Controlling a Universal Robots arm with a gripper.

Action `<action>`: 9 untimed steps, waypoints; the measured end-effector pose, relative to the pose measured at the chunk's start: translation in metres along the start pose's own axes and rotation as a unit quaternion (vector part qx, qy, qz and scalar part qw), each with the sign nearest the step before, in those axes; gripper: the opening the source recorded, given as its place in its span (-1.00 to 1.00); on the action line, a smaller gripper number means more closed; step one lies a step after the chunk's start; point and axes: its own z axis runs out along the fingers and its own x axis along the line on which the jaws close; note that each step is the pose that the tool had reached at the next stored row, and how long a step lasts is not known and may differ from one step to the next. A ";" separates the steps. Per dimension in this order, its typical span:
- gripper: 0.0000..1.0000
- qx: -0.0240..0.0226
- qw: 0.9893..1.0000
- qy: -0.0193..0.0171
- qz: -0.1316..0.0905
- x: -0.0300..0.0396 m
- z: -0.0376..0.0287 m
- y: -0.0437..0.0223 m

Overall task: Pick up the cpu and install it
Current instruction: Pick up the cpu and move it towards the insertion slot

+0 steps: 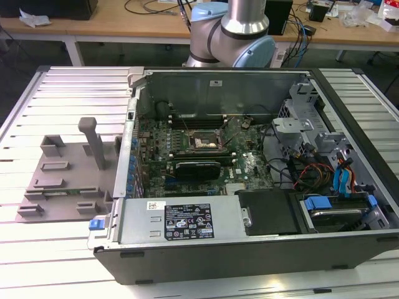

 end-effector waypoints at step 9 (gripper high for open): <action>0.09 0.003 1.000 0.000 0.000 -0.0003 -0.0098 0.0001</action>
